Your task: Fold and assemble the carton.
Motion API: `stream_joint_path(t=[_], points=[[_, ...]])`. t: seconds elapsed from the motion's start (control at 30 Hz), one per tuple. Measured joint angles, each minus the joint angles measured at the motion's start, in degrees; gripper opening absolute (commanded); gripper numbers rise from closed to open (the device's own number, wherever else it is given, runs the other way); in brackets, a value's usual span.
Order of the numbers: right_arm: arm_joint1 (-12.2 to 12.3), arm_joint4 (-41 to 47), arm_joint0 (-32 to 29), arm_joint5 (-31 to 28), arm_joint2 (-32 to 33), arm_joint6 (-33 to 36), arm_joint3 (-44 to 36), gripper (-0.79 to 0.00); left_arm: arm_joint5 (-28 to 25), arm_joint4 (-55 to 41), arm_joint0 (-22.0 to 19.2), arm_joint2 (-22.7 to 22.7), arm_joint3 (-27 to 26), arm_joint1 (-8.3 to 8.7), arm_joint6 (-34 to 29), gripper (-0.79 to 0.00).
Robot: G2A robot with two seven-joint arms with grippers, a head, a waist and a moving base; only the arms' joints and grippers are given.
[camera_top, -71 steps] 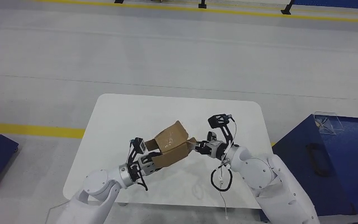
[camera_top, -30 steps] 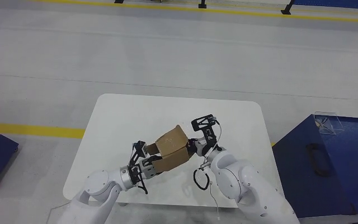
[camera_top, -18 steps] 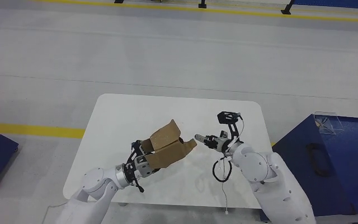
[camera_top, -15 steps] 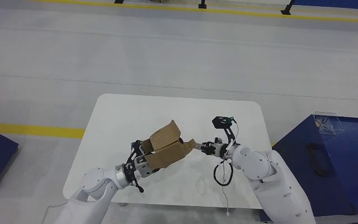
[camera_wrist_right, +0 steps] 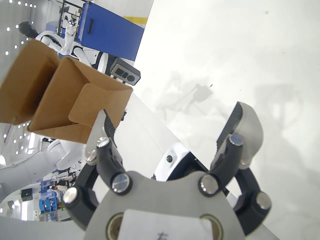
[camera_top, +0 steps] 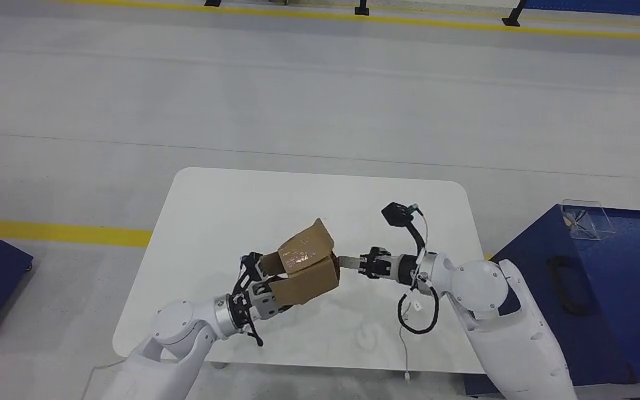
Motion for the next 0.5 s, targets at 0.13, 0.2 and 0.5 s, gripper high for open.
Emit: stream_joint_path(t=[0.13, 0.2, 0.5], points=[[0.1, -1.1, 0.2, 0.0, -0.5, -1.4, -0.6, 0.0, 0.0, 1.0, -0.1, 0.4, 0.0, 0.0, 0.3, -0.785], [0.1, -0.8, 0.2, -0.2, -0.4, -2.0, -1.1, 0.0, 0.1, 1.8, -0.2, 0.6, 0.0, 0.01, 0.7, -0.785], [0.2, -2.7, 1.7, 1.3, -2.4, -1.3, -1.8, 0.0, -0.3, 2.5, -0.5, 1.4, 0.0, -0.11, 1.1, -0.785]])
